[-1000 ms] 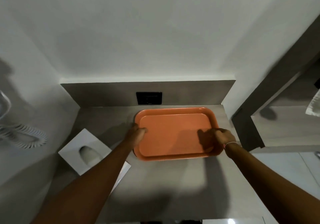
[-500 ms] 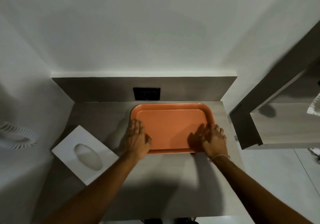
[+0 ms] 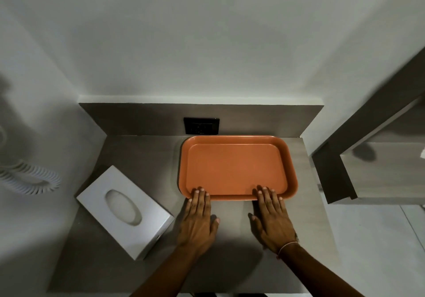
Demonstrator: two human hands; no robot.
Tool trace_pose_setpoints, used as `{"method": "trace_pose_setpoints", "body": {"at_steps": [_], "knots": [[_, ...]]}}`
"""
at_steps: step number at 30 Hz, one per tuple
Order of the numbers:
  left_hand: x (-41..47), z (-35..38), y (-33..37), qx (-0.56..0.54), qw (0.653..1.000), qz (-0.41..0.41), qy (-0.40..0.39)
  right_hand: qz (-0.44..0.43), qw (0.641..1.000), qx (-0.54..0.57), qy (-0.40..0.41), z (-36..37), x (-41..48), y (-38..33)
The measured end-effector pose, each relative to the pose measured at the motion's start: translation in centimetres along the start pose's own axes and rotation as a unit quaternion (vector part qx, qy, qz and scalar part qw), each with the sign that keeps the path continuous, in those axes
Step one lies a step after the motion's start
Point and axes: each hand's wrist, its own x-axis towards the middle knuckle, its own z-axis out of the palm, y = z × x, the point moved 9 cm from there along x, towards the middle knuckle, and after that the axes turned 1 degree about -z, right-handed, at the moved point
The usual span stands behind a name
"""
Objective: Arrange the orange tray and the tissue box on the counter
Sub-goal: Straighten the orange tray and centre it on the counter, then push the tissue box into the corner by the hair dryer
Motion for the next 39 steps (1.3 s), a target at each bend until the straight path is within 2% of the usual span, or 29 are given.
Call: {"method": "trace_pose_setpoints", "body": {"at_steps": [10, 14, 17, 20, 24, 27, 33, 39], "knots": [[0.9, -0.2, 0.5, 0.007, 1.0, 0.006, -0.003, 0.018, 1.0, -0.001, -0.008, -0.2, 1.0, 0.7], [-0.1, -2.8, -0.5, -0.031, 0.998, 0.01, 0.049, 0.008, 0.999, 0.048, 0.001, -1.3, 1.6, -1.6], [-2.1, -6.5, -4.5, -0.089, 0.987, -0.043, 0.126, -0.07, 0.992, 0.102, 0.0, -2.6, 3.5, -7.1], [-5.3, -9.0, -10.8, -0.142, 0.963, -0.138, 0.183, -0.171, 0.974, 0.151, -0.007, -3.6, 5.6, -14.7], [-9.3, -8.3, -18.3, -0.178, 0.927, -0.287, 0.162, -0.312, 0.938, 0.146, -0.028, -3.9, 7.2, -25.1], [-11.0, -7.1, -21.0, -0.182, 0.912, -0.338, 0.144, -0.378, 0.915, 0.135, -0.042, -3.5, 7.7, -30.1], [-11.0, -5.1, -21.0, -0.252, 0.9, -0.338, 0.112, -0.361, 0.914, 0.131, -0.128, 0.3, 8.9, -32.5], [-10.2, -4.4, -20.2, -0.281, 0.881, -0.36, 0.119, -0.328, 0.916, 0.18, -0.143, 0.9, 8.7, -32.1]]}}
